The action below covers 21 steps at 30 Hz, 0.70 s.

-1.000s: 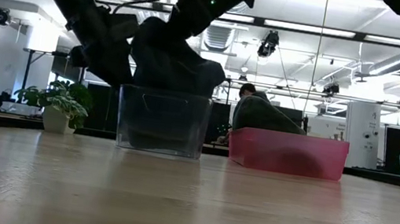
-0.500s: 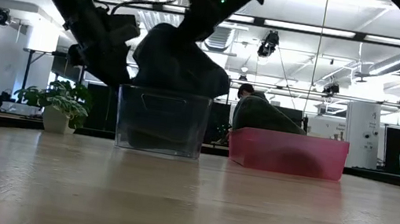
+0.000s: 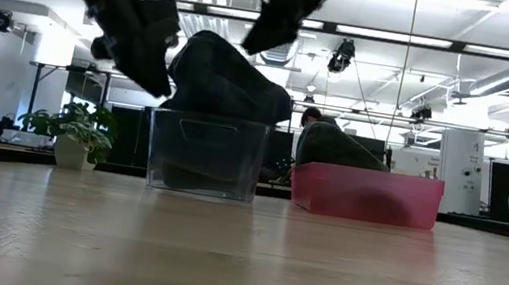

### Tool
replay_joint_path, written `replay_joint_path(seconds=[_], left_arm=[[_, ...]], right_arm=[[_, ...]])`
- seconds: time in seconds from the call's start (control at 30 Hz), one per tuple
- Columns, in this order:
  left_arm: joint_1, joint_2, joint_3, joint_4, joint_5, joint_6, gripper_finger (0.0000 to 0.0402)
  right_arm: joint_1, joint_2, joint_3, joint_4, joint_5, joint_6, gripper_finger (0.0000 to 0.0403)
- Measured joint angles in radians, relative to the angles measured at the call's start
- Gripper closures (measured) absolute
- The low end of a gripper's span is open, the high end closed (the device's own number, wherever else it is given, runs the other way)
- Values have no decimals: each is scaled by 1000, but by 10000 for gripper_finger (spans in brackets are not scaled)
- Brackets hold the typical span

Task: Pick & Place hat
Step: Put the blue cap into the transparent bin

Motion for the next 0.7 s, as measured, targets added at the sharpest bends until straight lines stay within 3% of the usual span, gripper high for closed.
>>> replay_joint_path(seconds=[0.13, 0.43, 0.6, 0.7], left_arm=[[-1, -16, 49, -68, -36, 49, 248], [17, 9, 49, -57, -35, 146, 248], [67, 61, 48, 40, -18, 238, 248], [97, 118, 48, 126, 75, 328, 248]], right_arm=[[-14, -76, -111, -14, 51, 119, 146], [26, -294, -492, 77, 157, 382, 154], [21, -305, -626, 227, 154, 437, 154], [5, -268, -657, 307, 145, 439, 154]])
